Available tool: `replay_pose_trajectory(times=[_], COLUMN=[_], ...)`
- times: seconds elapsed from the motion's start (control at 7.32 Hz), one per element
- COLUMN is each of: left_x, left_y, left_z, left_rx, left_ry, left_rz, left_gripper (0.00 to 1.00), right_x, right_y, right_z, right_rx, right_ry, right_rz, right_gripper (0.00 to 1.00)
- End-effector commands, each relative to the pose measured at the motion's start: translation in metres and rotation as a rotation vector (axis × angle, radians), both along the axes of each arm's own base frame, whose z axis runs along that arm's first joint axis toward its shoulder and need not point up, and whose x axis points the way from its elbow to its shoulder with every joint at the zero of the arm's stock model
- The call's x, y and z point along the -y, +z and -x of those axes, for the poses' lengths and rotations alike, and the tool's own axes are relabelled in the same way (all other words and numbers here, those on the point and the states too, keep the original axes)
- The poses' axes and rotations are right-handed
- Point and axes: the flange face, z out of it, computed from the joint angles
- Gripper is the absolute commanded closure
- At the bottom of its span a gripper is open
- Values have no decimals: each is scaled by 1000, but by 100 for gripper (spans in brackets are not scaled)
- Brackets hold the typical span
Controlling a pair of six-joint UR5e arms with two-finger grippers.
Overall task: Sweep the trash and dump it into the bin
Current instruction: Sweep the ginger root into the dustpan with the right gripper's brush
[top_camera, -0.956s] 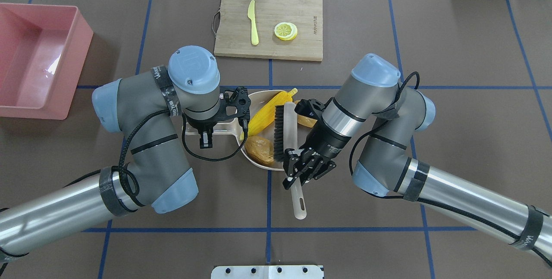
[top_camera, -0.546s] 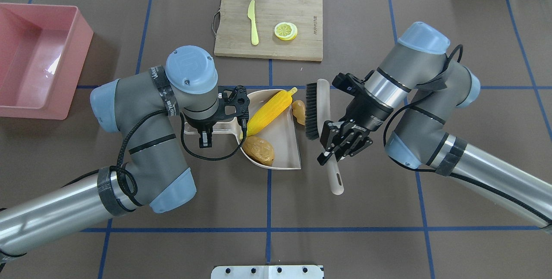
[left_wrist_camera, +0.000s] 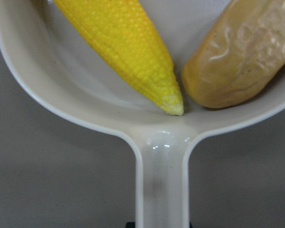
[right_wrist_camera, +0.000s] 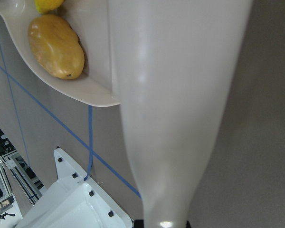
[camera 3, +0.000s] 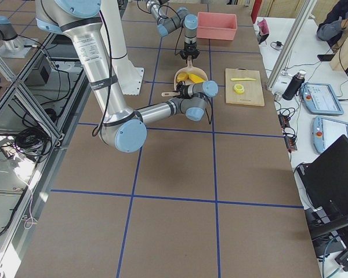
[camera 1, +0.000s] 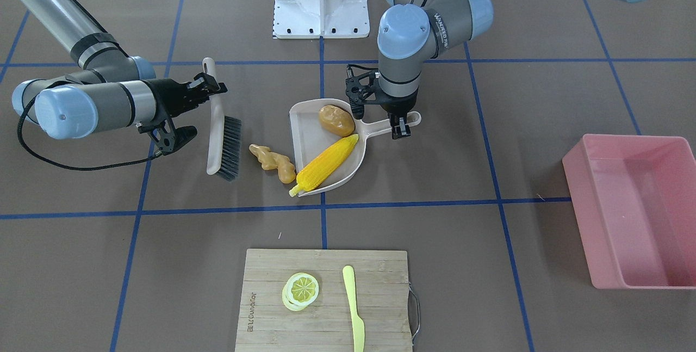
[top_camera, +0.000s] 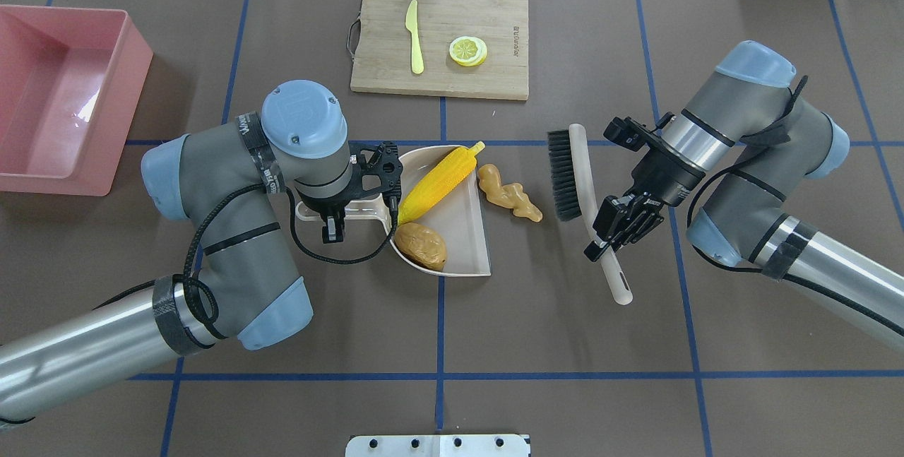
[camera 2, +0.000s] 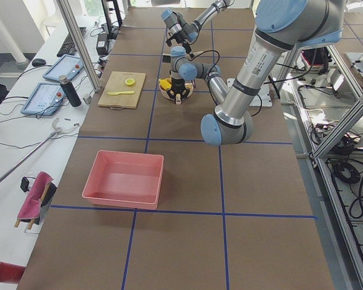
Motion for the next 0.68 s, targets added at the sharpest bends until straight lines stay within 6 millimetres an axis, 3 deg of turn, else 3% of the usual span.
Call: replay_pose_trajectory(times=[0.0,0.27,0.55], left_x=[1,0,2], left_y=[2,1,3], left_z=[0,1,2], left_rx=[-1,-4,-2], left_ry=[-1,-18,-19], left_rz=[1,14,14], left_gripper=[100,100,100], right_x=[-7,-12,-2], right_y=[22,28,6], right_z=[19,34,61], right_rx=[-13,-27,-28], right_ry=[-32,-49,-57], right_rz=[1,8,4], right_gripper=[100,100,100])
